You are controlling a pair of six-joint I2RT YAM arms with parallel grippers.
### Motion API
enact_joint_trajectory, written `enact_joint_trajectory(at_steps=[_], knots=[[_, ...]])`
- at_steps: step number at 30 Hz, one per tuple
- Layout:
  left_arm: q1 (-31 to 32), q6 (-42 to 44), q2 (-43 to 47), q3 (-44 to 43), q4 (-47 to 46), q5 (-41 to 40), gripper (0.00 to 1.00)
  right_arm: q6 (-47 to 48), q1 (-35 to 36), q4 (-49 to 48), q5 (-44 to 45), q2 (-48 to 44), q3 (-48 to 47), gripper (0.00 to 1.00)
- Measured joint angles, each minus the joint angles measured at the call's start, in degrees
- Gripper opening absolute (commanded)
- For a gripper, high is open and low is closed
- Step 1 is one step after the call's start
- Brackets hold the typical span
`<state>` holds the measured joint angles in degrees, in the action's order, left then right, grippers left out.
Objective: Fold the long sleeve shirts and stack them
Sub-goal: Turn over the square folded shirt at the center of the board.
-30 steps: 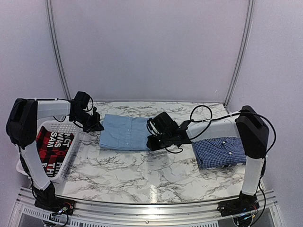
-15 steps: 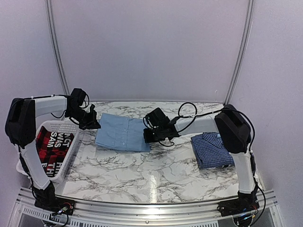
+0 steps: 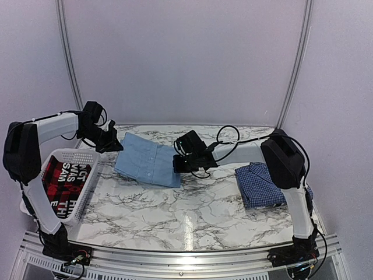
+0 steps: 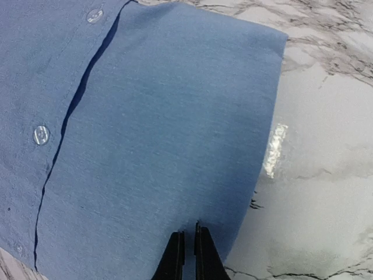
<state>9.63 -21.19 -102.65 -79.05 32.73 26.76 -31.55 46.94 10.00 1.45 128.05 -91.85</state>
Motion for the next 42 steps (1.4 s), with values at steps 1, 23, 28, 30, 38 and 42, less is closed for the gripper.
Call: enact_joint_trajectory(at_steps=[1, 23, 28, 30, 38, 42], knots=[[0.0, 0.0, 0.0, -0.3, 0.1, 0.2, 0.0, -0.2, 0.2, -0.4, -0.9, 0.5, -0.5, 0.05], [28.5, -19.9, -11.5, -35.3, -2.9, -5.3, 0.6, -0.4, -11.1, -1.8, -12.5, -25.7, 21.1, 0.46], [37.1, -22.3, -33.4, -47.6, -4.2, -8.1, 0.7, 1.9, -13.4, 4.7, -5.2, -38.3, 29.1, 0.53], [37.6, -22.3, -37.8, -49.5, -3.6, -9.1, 0.71, 2.5, -13.0, 5.5, -4.0, -38.9, 30.9, 0.54], [35.2, -18.4, -27.8, -41.6, -2.2, -13.0, 0.69, 3.2, -12.7, 4.5, -3.3, -34.7, 30.4, 0.56], [29.8, -15.5, -17.3, -33.5, -3.1, -13.8, 0.68, 3.1, -12.7, 2.7, -4.0, -28.6, 28.3, 0.54]])
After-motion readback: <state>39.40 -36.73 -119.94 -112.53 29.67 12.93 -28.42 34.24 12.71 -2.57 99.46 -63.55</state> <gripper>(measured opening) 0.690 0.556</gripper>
